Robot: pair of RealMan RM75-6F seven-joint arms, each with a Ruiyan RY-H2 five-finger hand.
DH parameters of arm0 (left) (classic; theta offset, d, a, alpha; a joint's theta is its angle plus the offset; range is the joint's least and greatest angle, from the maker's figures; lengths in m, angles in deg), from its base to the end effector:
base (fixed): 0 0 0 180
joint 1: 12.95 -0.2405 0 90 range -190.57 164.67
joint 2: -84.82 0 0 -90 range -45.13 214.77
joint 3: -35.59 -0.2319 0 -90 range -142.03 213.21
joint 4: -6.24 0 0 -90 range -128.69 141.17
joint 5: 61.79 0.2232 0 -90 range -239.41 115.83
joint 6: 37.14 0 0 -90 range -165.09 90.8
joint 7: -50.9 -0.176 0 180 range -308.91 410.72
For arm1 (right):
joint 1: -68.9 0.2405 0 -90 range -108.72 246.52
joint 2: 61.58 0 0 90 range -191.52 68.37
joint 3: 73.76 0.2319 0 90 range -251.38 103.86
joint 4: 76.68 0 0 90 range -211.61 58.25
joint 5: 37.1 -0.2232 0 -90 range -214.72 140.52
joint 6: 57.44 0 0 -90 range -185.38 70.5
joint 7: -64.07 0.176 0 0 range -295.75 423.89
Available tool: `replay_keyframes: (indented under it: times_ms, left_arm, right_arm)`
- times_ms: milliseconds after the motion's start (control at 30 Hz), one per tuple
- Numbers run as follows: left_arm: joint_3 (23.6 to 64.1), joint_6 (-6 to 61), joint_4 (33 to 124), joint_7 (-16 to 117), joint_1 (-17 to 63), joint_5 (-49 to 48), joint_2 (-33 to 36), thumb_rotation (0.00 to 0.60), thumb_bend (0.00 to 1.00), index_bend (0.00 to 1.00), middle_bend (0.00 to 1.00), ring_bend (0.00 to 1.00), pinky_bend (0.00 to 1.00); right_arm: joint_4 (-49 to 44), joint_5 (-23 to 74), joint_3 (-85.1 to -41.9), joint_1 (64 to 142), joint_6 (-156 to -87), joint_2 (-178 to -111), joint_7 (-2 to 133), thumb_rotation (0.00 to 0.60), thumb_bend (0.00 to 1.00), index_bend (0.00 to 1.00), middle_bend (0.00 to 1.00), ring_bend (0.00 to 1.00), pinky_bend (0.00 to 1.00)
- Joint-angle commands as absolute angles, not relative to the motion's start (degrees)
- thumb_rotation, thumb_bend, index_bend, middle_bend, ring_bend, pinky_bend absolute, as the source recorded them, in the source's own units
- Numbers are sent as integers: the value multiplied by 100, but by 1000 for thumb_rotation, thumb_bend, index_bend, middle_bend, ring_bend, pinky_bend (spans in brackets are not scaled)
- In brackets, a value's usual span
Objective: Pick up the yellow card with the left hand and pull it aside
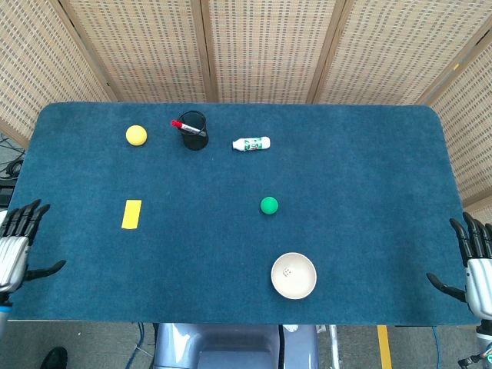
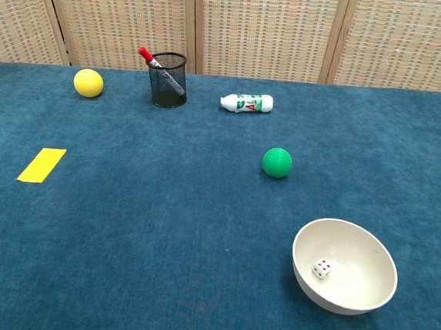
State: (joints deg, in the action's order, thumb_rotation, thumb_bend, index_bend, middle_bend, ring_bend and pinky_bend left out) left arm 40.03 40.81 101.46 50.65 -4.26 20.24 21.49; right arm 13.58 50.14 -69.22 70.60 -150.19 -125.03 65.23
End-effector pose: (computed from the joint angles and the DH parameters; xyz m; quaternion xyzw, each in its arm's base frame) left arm -0.2858 0.2361 0.1239 -0.6009 -0.4213 -0.3798 0.5632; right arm -0.2978 -0.2010 0.1684 0.5626 -0.3407 0.4176 0.6269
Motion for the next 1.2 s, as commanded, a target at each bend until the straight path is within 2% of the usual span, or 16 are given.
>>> replay_keyframes:
  times_ms: [33, 133, 400, 633, 833, 1200]
  left_arm:
    - [4376, 3032, 9394, 5270, 390, 1599, 1501, 600, 59, 0, 0, 0, 0]
    - [4489, 2599, 8870, 5307, 711, 1360, 1099, 600, 164, 0, 0, 0, 0]
    - [4501, 2188, 8189, 5052, 1005, 947, 427, 600, 198, 133, 0, 0, 0]
    - [4501, 2012, 7774, 4989, 1077, 644, 119, 600, 200, 358, 0, 0, 0]
    - [4537, 1820, 7566, 4839, 1213, 451, -18, 600, 218, 408, 0, 0, 0]
    - [4518, 1793, 7111, 4734, 1365, 411, -470, 600, 254, 423, 0, 0, 0]
  right_arm:
    - [1347, 4983, -6906, 7082, -14955, -12500, 6558, 600, 0, 0, 0, 0, 0]
    - [1325, 4926, -6885, 7099, -14879, -12492, 6616, 600, 0, 0, 0, 0, 0]
    - [1253, 4804, -6860, 7160, -14645, -12486, 6745, 600, 0, 0, 0, 0, 0]
    - [1224, 4788, -6863, 7191, -14537, -12489, 6795, 600, 0, 0, 0, 0, 0]
    - [1226, 4774, -6860, 7195, -14499, -12481, 6820, 600, 0, 0, 0, 0, 0]
    - [1201, 4730, -6846, 7215, -14414, -12482, 6857, 600, 0, 0, 0, 0, 0]
